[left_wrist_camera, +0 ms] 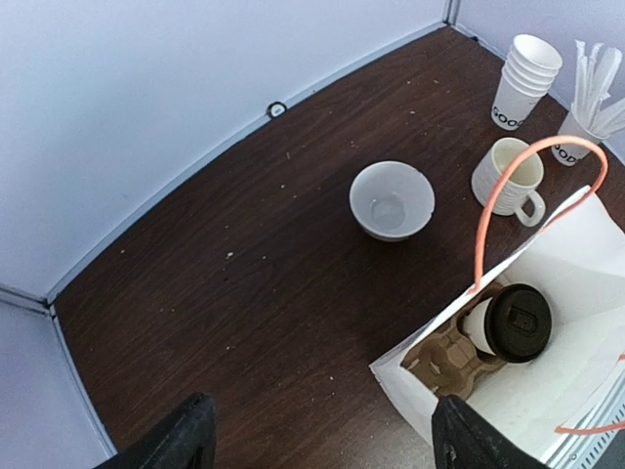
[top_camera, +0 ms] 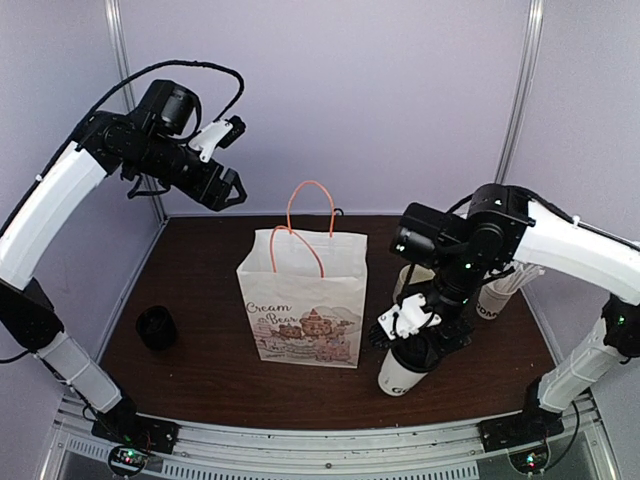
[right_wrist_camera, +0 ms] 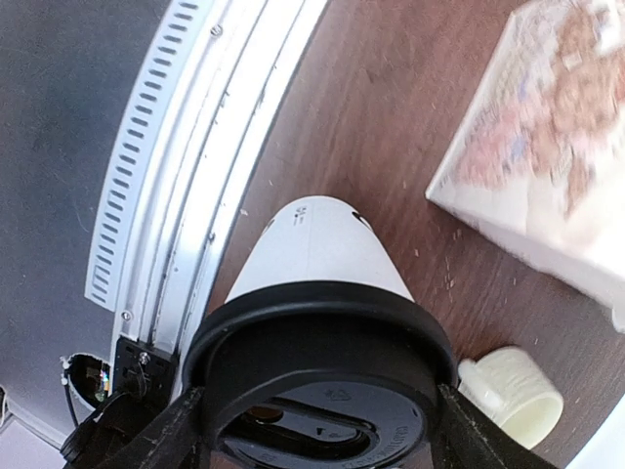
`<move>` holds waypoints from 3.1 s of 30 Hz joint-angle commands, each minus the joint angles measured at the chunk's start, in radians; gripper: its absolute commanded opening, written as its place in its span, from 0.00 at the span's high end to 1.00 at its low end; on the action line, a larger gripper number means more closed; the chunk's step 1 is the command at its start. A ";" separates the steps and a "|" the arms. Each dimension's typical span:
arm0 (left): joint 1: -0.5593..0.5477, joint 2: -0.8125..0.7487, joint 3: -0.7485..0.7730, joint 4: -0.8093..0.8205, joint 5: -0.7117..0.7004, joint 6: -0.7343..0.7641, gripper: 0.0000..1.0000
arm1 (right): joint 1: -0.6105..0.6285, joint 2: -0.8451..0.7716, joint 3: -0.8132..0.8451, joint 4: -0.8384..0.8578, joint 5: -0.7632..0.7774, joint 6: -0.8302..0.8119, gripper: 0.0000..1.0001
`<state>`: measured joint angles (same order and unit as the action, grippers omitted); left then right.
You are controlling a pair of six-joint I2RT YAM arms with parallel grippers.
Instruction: Pack the takeout coffee
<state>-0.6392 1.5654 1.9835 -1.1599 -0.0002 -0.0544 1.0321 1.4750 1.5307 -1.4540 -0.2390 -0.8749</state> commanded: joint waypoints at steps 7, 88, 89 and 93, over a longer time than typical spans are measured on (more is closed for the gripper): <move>0.010 -0.153 -0.087 0.017 -0.060 -0.080 0.20 | 0.276 0.335 0.283 0.091 0.129 0.018 0.26; -0.617 0.165 -0.393 -0.010 0.108 0.216 0.06 | -0.348 -0.076 -0.091 0.045 -0.255 0.052 0.00; -0.617 0.167 -0.396 -0.005 0.118 0.219 0.06 | -0.348 -0.076 -0.091 0.043 -0.254 0.051 0.01; -0.617 0.180 -0.403 0.005 0.107 0.234 0.05 | -0.351 -0.072 -0.092 0.044 -0.249 0.050 0.01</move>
<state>-1.2575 1.7672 1.5902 -1.2015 0.0814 0.1444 0.6926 1.3956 1.4471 -1.4128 -0.4740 -0.8299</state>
